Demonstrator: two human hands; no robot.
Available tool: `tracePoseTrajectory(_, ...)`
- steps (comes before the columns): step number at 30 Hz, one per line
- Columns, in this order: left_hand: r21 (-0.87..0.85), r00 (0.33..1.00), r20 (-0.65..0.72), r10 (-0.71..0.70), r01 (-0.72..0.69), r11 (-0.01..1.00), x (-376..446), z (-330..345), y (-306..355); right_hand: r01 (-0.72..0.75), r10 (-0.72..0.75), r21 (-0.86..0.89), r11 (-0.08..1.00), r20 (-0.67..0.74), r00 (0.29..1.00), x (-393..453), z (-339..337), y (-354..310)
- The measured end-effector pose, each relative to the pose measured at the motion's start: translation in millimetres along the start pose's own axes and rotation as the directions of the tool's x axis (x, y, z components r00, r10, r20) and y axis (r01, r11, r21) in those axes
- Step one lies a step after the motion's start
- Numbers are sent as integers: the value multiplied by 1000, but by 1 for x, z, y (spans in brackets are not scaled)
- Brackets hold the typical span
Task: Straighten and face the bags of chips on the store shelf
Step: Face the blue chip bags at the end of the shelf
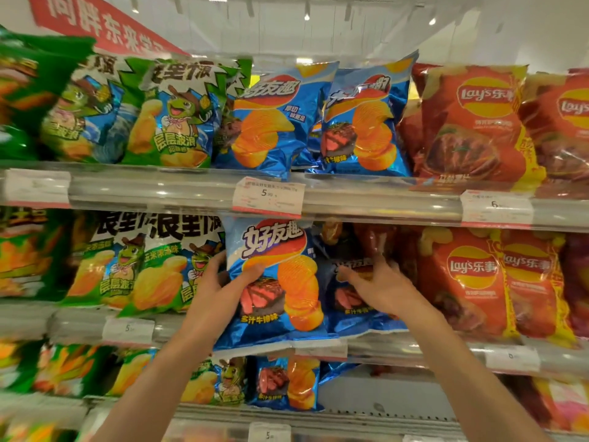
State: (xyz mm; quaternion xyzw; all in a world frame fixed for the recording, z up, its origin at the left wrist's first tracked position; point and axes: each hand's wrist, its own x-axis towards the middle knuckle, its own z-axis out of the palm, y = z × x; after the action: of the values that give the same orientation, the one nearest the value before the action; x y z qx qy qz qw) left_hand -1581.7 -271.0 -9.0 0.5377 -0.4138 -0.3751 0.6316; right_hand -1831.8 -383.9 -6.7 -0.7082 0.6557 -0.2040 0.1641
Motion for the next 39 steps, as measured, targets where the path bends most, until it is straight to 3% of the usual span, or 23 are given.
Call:
tracePoseTrajectory(3,-4,1000,3,1,-1,1000,1,-7,-1,-32,31,4,999,82,996,2,14,1)
tracePoseTrajectory(9,2,1000,6,17,-17,1000,-1,-12,4,144,-129,71,987,-176,976,-2,11,1)
tracePoseTrajectory(16,1,1000,20,21,-21,1000,-3,-13,5,286,-188,129,950,-496,847,20,25,-6)
tracePoseTrajectory(18,2,1000,22,21,-21,1000,-4,-12,7,302,-195,159,940,-476,858,34,37,-9)
tracePoseTrajectory(22,-3,999,31,25,-25,1000,-7,-8,7,188,-152,116,975,-270,951,49,52,-8)
tracePoseTrajectory(29,23,998,26,54,-54,998,-7,-5,5,239,-208,207,949,-158,965,49,41,-2)
tracePoseTrajectory(34,57,994,67,91,-95,994,-7,11,2,371,-216,452,811,-359,908,4,11,-5)
tracePoseTrajectory(39,29,987,137,81,-86,996,-2,57,-1,284,-240,686,670,-161,957,-49,9,2)
